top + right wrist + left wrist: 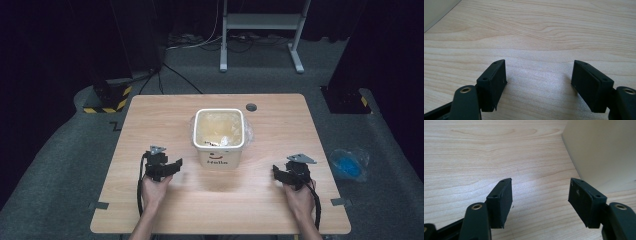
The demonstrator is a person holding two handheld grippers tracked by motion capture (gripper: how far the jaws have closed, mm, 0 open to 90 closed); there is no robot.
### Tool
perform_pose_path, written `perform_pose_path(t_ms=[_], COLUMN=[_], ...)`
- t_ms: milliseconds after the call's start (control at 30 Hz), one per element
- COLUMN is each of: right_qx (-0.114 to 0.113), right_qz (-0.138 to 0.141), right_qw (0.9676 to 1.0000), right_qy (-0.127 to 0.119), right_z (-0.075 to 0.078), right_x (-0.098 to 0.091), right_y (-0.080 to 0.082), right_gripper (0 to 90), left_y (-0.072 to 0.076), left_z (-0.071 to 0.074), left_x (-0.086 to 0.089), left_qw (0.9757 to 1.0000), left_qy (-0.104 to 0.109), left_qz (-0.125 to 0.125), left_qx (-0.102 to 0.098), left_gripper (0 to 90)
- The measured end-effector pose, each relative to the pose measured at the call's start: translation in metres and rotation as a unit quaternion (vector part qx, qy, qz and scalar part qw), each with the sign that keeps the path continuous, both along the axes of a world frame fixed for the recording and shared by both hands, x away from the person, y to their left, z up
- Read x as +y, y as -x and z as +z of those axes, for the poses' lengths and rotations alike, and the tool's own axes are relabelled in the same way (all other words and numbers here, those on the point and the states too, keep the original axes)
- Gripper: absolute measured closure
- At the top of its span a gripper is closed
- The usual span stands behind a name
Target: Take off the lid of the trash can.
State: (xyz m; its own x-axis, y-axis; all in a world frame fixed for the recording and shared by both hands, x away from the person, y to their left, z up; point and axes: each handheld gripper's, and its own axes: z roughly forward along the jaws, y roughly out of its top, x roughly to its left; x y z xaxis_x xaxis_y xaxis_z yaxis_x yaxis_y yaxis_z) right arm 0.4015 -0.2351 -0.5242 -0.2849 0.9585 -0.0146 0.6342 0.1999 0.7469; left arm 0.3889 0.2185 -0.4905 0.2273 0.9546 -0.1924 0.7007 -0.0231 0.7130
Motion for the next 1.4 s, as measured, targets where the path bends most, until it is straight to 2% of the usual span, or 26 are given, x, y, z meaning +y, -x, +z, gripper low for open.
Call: perform_pose_path(t_ms=[100, 267, 600, 767, 867, 1000, 1400], right_qx=[0.000, 0.000, 0.000, 0.000, 0.000, 0.000, 0.000], right_qz=[0.000, 0.000, 0.000, -0.001, -0.001, -0.002, -0.002], right_qw=[1.0000, 1.0000, 1.0000, 1.0000, 1.0000, 1.0000, 1.0000], right_qy=[0.000, 0.000, 0.000, 0.000, 0.000, 0.000, 0.000], right_z=[0.000, 0.000, 0.000, 0.000, 0.000, 0.000, 0.000], right_x=[0.000, 0.000, 0.000, 0.000, 0.000, 0.000, 0.000], right_y=[0.000, 0.000, 0.000, 0.000, 0.000, 0.000, 0.000], right_gripper=[27.8, 27.8, 27.8, 27.8, 27.8, 27.8, 27.8], left_y=[0.001, 0.003, 0.003, 0.003, 0.003, 0.003, 0.003], left_z=[0.006, 0.018, 0.033, 0.040, 0.049, 0.057, 0.068], left_x=[0.002, 0.005, 0.004, 0.004, 0.004, 0.003, 0.002], left_qw=[1.0000, 0.9998, 0.9996, 0.9997, 0.9994, 0.9992, 0.9990], left_qy=[0.008, 0.009, 0.009, 0.004, 0.013, 0.012, 0.016], left_qz=[0.004, 0.002, -0.004, -0.005, -0.005, -0.006, -0.005], left_qx=[-0.004, -0.019, -0.027, -0.024, -0.032, -0.037, -0.042], left_gripper=[37.2, 41.3, 43.8, 44.9, 45.3, 45.5, 45.3])
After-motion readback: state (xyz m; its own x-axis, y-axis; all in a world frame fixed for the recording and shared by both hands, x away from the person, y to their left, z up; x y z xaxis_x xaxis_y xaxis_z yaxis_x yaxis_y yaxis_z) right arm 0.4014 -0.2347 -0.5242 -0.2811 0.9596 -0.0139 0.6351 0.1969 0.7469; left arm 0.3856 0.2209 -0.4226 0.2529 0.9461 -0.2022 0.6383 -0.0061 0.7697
